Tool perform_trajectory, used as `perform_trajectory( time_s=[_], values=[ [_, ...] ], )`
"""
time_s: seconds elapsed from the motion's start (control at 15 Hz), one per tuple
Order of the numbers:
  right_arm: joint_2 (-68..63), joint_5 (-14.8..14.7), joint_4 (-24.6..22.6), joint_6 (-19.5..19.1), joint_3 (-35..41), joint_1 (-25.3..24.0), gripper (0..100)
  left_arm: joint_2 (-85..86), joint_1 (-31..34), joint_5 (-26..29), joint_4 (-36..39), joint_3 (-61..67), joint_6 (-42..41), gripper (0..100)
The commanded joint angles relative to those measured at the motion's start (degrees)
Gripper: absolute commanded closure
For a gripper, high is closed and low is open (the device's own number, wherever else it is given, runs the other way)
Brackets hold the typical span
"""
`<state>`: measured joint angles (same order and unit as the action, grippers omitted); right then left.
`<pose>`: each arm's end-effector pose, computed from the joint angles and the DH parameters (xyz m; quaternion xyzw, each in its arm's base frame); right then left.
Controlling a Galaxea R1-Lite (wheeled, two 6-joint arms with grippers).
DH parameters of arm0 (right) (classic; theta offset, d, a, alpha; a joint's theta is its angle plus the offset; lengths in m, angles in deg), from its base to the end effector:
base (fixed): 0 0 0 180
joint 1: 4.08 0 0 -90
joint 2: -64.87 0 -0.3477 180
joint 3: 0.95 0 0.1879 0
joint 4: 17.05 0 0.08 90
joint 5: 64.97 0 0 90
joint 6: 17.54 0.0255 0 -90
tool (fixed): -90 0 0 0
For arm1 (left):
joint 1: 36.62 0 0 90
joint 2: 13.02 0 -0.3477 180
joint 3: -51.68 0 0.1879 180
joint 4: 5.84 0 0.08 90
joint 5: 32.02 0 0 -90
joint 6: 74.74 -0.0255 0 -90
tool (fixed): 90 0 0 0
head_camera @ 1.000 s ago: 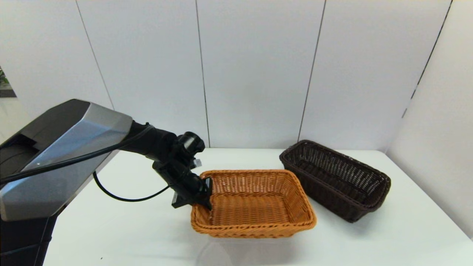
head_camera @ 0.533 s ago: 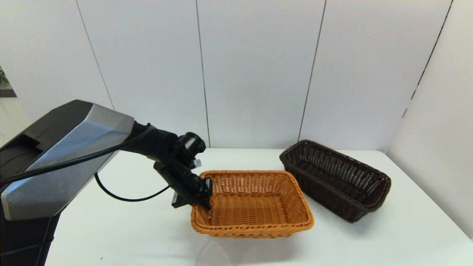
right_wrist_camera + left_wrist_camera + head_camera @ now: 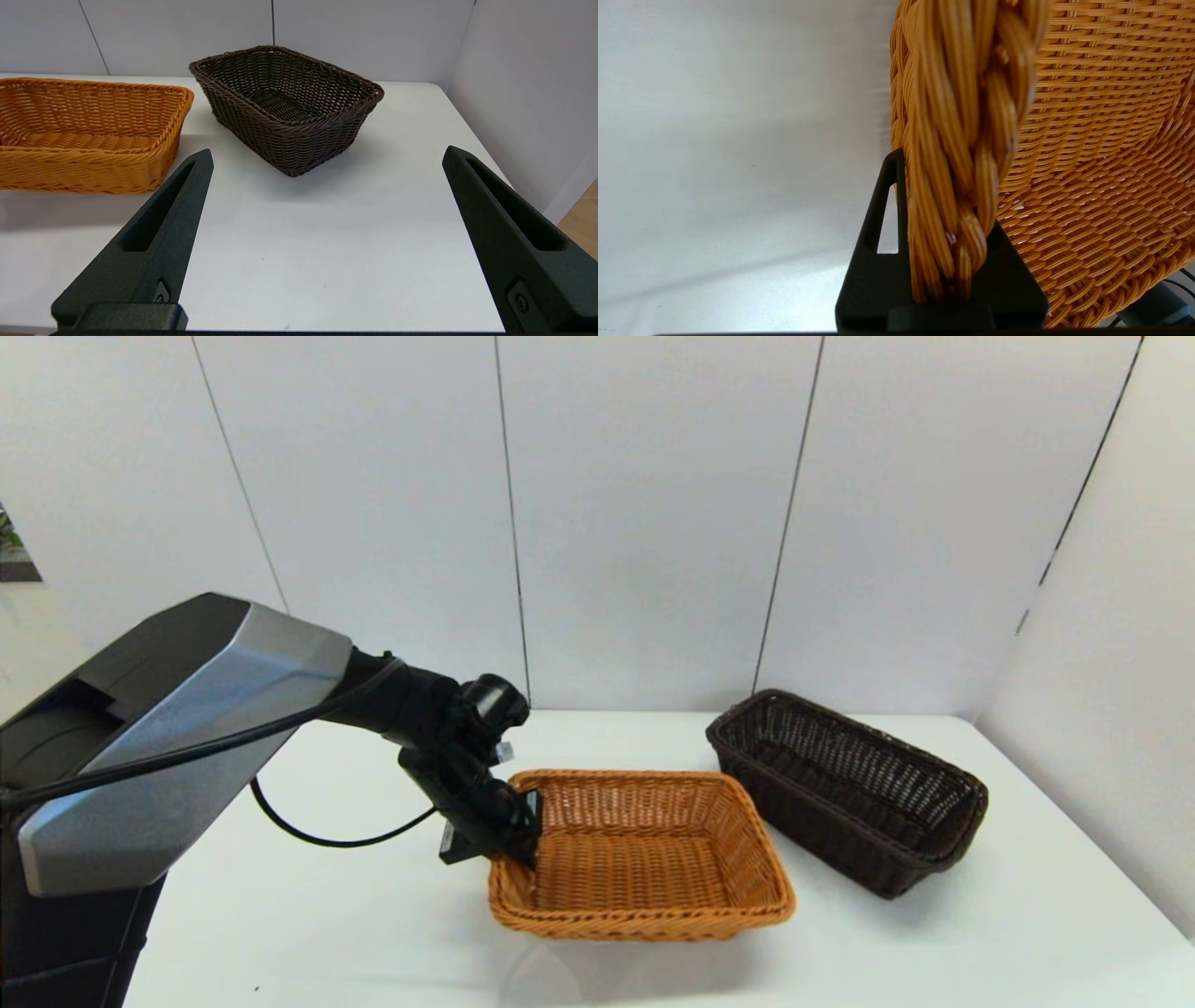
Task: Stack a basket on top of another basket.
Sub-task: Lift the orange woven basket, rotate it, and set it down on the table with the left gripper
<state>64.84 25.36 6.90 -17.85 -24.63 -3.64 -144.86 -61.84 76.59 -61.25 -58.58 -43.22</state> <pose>-0.0701 0.0007 0.0750 -0.0027 0.0026 -0.0010 1.0000 0.3856 -0.1906 0.0884 -0.1627 0.6774 -0.1124 0.7086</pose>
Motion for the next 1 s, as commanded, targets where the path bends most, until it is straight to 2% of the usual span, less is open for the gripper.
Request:
perform_trajectory(
  time_s=[0.07,1.0],
  values=[
    [0.02,0.02,0.00,-0.05,0.00,0.00,0,-0.08,0.00,0.12,-0.27,0.01,0.20,100],
    [0.02,0.02,0.00,-0.05,0.00,0.00,0,-0.87,-0.71,-2.43,-0.89,-0.26,0.64,100]
  ],
)
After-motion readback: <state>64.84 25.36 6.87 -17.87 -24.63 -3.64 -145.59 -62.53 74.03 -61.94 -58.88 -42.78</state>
